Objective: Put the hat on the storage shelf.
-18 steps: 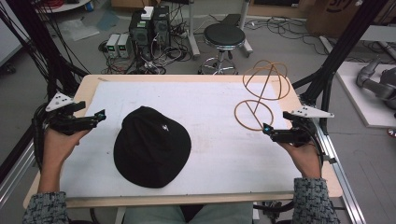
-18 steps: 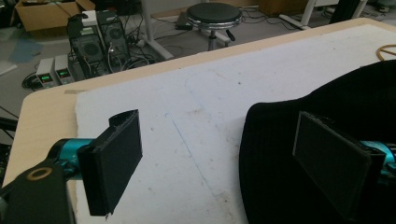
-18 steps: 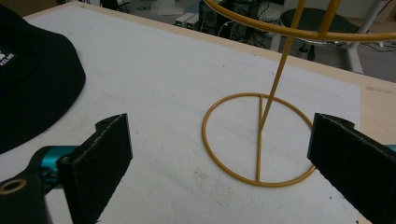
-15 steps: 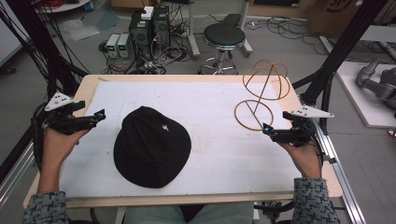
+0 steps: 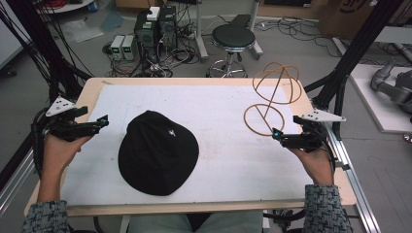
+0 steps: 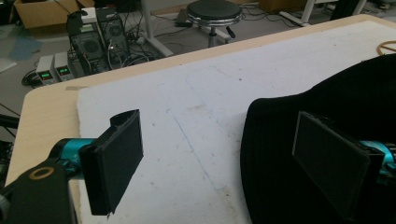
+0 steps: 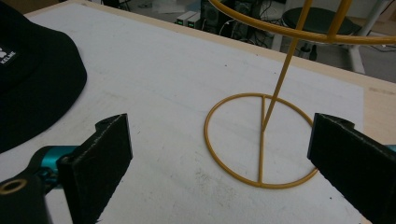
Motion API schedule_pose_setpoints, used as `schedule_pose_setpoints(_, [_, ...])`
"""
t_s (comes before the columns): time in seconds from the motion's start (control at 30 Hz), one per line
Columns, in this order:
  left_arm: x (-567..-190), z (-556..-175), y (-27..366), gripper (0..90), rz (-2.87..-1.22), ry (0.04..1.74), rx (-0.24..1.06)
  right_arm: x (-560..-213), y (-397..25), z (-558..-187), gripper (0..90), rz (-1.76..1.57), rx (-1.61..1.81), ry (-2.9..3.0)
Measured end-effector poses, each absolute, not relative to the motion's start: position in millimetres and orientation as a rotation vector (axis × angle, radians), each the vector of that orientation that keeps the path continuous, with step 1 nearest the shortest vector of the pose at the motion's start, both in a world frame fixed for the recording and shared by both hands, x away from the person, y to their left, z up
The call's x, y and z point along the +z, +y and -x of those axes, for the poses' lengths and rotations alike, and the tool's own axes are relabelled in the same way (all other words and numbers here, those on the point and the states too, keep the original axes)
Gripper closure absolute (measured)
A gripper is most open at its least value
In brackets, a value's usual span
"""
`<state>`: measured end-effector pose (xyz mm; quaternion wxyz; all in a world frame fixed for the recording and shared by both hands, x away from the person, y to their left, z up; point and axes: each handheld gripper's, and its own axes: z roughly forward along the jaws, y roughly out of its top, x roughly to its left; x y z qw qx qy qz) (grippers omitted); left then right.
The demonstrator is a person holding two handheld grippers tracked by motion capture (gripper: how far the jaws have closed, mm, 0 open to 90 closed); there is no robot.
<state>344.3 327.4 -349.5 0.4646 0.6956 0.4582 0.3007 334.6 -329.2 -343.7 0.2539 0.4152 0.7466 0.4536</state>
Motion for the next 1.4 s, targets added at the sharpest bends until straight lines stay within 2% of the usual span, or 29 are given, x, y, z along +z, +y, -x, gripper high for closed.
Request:
schedule_pose_setpoints(0.5, [-332.6,-341.1,310.7,17.5,-1.699,1.038,0.706,-344.2,-333.4,-331.2,6.2,-1.135,1.228,2.020])
schedule_pose_setpoints(0.77, [-313.7,-333.5,279.6,17.5,-1.700,0.907,0.682,-344.9,-333.3,-329.4,6.2,-1.141,1.224,2.024])
schedule_pose_setpoints(0.93, [-305.6,-329.1,259.7,17.5,-1.690,0.828,0.617,-346.1,-333.5,-328.5,6.2,-1.144,1.213,2.031])
schedule_pose_setpoints(1.4, [-319.6,-333.0,223.9,19.5,-1.764,0.742,0.488,-346.7,-333.6,-328.7,6.2,-1.143,1.211,2.037])
